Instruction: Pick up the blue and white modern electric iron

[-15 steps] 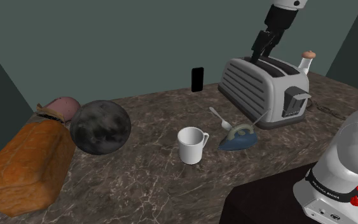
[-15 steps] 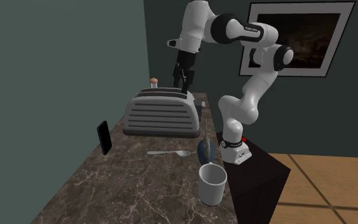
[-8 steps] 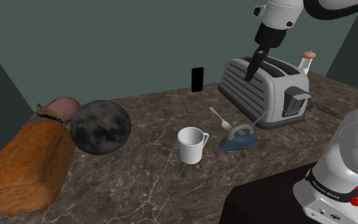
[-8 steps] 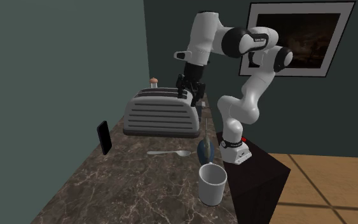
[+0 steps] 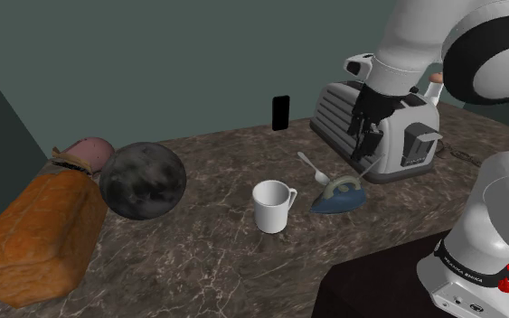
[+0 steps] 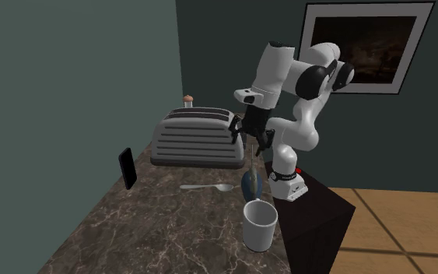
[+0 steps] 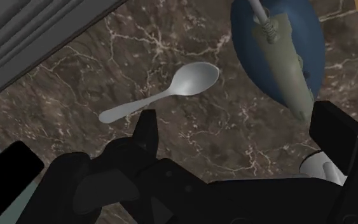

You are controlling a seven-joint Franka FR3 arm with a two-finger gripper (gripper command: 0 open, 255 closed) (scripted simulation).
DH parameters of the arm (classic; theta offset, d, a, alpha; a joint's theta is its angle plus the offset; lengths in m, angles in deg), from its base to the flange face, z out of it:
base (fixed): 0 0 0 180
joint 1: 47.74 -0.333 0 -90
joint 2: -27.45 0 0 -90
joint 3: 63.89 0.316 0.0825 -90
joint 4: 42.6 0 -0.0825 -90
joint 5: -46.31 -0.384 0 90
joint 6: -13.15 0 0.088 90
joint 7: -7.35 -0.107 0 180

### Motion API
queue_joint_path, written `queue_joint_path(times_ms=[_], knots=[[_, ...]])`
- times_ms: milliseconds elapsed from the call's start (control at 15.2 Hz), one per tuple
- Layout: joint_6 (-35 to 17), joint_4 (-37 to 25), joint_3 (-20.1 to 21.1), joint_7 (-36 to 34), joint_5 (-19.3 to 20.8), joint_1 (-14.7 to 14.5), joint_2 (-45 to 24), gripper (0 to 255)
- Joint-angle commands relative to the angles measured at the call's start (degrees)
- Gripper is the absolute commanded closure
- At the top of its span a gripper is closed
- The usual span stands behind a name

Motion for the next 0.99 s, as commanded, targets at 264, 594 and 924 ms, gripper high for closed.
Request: queue_joint_path(times_ms=[264,594,924], knots=[[-4.4,7.9,2.8,4.3,0.3,-5.5,2.5,0],[-8.4,11.5,3.3,3.5,0.1,-5.7,2.0,0],[-8.8,11.9,3.4,3.4,0.0,-5.7,2.0,255]])
